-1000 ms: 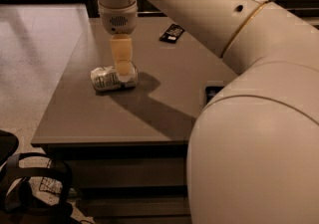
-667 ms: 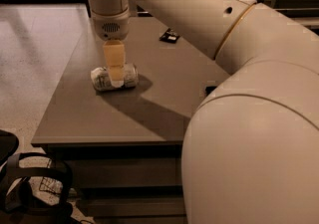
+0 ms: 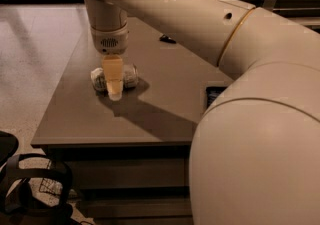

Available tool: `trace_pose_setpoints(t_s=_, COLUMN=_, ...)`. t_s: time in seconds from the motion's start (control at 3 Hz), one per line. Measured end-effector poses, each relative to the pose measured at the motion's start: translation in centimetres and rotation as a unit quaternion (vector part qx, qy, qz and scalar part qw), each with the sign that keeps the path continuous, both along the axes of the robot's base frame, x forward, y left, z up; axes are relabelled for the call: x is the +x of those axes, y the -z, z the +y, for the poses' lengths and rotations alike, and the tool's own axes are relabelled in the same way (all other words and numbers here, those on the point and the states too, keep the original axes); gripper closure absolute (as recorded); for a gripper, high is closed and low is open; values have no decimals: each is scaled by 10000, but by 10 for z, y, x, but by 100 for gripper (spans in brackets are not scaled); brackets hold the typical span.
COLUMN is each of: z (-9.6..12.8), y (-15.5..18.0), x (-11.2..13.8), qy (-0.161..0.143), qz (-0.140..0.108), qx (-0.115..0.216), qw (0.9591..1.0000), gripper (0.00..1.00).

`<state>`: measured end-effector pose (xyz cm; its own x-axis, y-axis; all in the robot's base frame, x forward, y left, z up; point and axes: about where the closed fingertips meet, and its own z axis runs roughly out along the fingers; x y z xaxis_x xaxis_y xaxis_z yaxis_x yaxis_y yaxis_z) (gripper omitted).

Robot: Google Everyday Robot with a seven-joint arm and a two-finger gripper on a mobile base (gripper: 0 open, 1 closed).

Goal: Place 7up can upright

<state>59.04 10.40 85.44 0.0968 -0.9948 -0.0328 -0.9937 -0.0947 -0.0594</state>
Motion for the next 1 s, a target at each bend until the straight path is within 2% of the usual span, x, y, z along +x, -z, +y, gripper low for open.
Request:
trace_pose_setpoints(t_s=0.33, z=-1, y=6, x=-3, qy=64, qz=46, qx=57, qw=10000, gripper=0)
trace_pose_setpoints(t_s=1.0, z=7, y=11, x=1, qy=-56, qz=-196, qx=315, qw=9993, gripper=0)
